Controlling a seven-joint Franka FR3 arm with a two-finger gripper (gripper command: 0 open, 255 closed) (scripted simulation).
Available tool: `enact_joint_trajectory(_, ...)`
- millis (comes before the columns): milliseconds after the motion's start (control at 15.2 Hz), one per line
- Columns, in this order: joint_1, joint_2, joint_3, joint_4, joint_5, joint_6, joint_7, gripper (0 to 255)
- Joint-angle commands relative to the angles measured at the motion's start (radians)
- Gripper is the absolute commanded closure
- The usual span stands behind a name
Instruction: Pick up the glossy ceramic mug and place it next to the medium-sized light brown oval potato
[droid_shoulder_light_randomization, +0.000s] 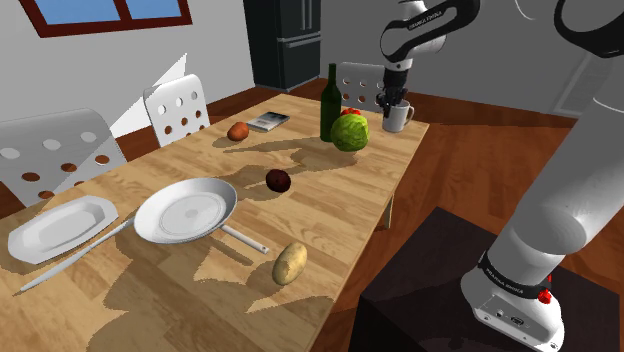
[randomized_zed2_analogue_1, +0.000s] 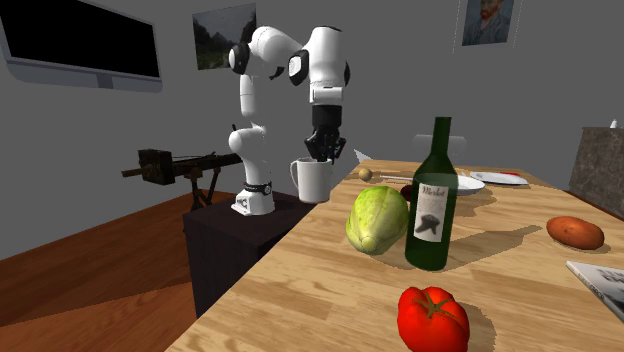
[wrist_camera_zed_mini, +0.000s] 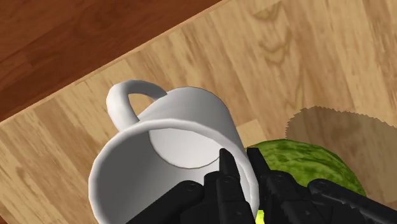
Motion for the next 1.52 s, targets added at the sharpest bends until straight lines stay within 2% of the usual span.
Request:
enact_joint_trajectory(0,0.000,-0.009,0.001,0.016,-0.002,-0.025,0.000,255)
enact_joint_trajectory(594,0.002,-0.028,0.003,0.113,-0.005,-0.141,-0.002,255)
enact_joint_trajectory(990,0.064,-0.128,0.085,0.005,-0.033,-0.141,0.152,255)
enact_joint_trajectory(1452,0.133,-0.199,0.190,-0.069,-0.033,-0.152,0.326,255)
